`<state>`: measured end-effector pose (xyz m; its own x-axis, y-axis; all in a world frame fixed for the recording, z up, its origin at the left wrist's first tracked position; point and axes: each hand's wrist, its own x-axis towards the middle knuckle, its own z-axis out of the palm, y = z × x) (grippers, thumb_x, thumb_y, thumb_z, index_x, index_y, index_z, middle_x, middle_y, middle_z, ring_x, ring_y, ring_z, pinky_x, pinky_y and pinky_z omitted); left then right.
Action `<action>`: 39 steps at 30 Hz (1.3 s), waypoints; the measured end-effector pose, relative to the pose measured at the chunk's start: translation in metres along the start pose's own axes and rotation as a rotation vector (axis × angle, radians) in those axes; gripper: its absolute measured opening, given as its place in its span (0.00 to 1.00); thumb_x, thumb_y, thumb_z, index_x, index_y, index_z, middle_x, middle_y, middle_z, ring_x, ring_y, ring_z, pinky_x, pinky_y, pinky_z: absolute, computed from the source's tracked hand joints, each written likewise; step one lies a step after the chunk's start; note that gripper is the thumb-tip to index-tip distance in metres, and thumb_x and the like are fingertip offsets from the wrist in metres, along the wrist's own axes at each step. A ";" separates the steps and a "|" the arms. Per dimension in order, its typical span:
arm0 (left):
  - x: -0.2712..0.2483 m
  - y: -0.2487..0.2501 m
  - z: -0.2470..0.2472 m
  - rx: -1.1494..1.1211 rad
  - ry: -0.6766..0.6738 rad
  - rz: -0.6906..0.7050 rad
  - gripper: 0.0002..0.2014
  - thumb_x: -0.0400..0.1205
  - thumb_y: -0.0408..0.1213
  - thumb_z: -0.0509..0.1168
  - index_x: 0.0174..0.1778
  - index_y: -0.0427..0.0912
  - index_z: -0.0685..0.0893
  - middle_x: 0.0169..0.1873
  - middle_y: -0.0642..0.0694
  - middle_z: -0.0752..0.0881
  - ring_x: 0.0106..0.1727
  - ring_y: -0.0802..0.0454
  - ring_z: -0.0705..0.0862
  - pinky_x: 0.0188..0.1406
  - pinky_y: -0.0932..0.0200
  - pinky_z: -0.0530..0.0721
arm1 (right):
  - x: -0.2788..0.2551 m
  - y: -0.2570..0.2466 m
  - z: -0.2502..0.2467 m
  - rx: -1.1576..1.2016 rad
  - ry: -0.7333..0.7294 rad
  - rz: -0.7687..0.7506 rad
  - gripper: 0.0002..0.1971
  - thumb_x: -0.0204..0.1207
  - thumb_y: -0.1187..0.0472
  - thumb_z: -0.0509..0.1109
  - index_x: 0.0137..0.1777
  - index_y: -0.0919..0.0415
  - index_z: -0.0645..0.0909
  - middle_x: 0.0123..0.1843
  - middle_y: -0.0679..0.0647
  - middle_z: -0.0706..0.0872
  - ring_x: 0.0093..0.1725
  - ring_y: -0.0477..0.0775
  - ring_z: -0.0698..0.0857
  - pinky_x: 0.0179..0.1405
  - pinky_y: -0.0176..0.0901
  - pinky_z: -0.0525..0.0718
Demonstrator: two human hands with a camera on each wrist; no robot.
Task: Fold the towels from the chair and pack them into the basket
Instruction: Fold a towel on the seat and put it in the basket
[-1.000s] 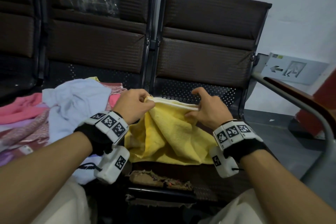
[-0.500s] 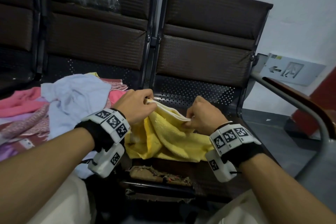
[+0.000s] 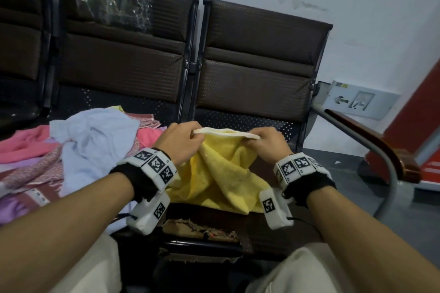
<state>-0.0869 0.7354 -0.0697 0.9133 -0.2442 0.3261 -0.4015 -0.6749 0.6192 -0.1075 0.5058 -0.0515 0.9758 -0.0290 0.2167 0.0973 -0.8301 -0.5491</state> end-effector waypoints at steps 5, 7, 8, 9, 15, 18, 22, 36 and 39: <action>0.020 0.038 -0.036 -0.070 0.135 0.008 0.10 0.79 0.42 0.54 0.40 0.47 0.80 0.42 0.40 0.85 0.48 0.39 0.80 0.45 0.51 0.75 | 0.004 -0.034 -0.047 0.266 0.213 -0.038 0.06 0.72 0.58 0.74 0.36 0.50 0.82 0.34 0.45 0.84 0.41 0.50 0.82 0.41 0.42 0.77; 0.028 0.054 -0.059 -0.116 0.200 0.055 0.08 0.81 0.39 0.56 0.43 0.47 0.80 0.43 0.42 0.86 0.48 0.41 0.81 0.43 0.54 0.73 | 0.004 -0.052 -0.067 0.296 0.251 -0.096 0.05 0.73 0.58 0.75 0.41 0.55 0.82 0.37 0.46 0.84 0.43 0.49 0.82 0.43 0.43 0.78; 0.031 0.061 -0.071 -0.130 0.220 0.082 0.07 0.81 0.38 0.56 0.45 0.48 0.80 0.43 0.43 0.85 0.48 0.43 0.81 0.42 0.55 0.72 | 0.005 -0.061 -0.077 0.298 0.282 -0.133 0.05 0.74 0.57 0.75 0.42 0.55 0.81 0.38 0.45 0.83 0.43 0.48 0.82 0.43 0.42 0.78; 0.034 0.066 -0.081 -0.133 0.231 0.105 0.08 0.82 0.37 0.56 0.48 0.48 0.80 0.44 0.43 0.85 0.48 0.44 0.81 0.42 0.55 0.71 | 0.005 -0.069 -0.086 0.294 0.324 -0.172 0.06 0.74 0.56 0.74 0.42 0.55 0.80 0.37 0.43 0.82 0.43 0.47 0.81 0.42 0.41 0.77; 0.041 0.071 -0.106 -0.048 0.177 0.154 0.09 0.86 0.41 0.51 0.54 0.44 0.75 0.41 0.42 0.83 0.43 0.40 0.82 0.41 0.49 0.77 | 0.012 -0.090 -0.101 0.197 0.445 -0.240 0.10 0.76 0.57 0.71 0.34 0.50 0.78 0.32 0.38 0.81 0.39 0.45 0.80 0.38 0.37 0.70; 0.054 0.065 -0.097 -0.043 0.146 0.124 0.09 0.86 0.43 0.53 0.54 0.43 0.74 0.45 0.40 0.83 0.46 0.40 0.81 0.40 0.51 0.74 | 0.026 -0.084 -0.087 0.194 0.429 -0.134 0.15 0.78 0.57 0.70 0.29 0.50 0.74 0.30 0.40 0.79 0.37 0.46 0.79 0.36 0.36 0.67; 0.083 0.063 -0.085 -0.066 0.162 0.002 0.13 0.86 0.40 0.54 0.62 0.39 0.75 0.57 0.34 0.83 0.57 0.35 0.80 0.50 0.48 0.77 | 0.049 -0.077 -0.076 0.201 0.445 -0.053 0.12 0.79 0.55 0.69 0.33 0.51 0.76 0.31 0.39 0.78 0.41 0.49 0.77 0.34 0.32 0.64; 0.030 0.059 -0.014 -0.557 0.176 -0.017 0.09 0.84 0.31 0.55 0.51 0.48 0.78 0.46 0.50 0.84 0.50 0.50 0.81 0.51 0.54 0.77 | -0.025 -0.011 -0.026 0.444 0.439 -0.103 0.05 0.79 0.63 0.68 0.44 0.53 0.81 0.39 0.42 0.84 0.40 0.38 0.81 0.41 0.30 0.77; -0.019 0.042 0.020 -0.519 0.095 -0.106 0.10 0.85 0.29 0.55 0.59 0.39 0.77 0.55 0.41 0.84 0.60 0.44 0.81 0.64 0.50 0.76 | -0.072 0.014 0.003 0.431 0.357 0.044 0.03 0.79 0.62 0.69 0.44 0.55 0.81 0.39 0.49 0.85 0.44 0.49 0.83 0.46 0.45 0.79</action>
<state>-0.1200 0.6978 -0.0640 0.9501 -0.1131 0.2908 -0.3106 -0.2539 0.9160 -0.1755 0.4976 -0.0769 0.8609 -0.3074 0.4054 0.2026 -0.5237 -0.8275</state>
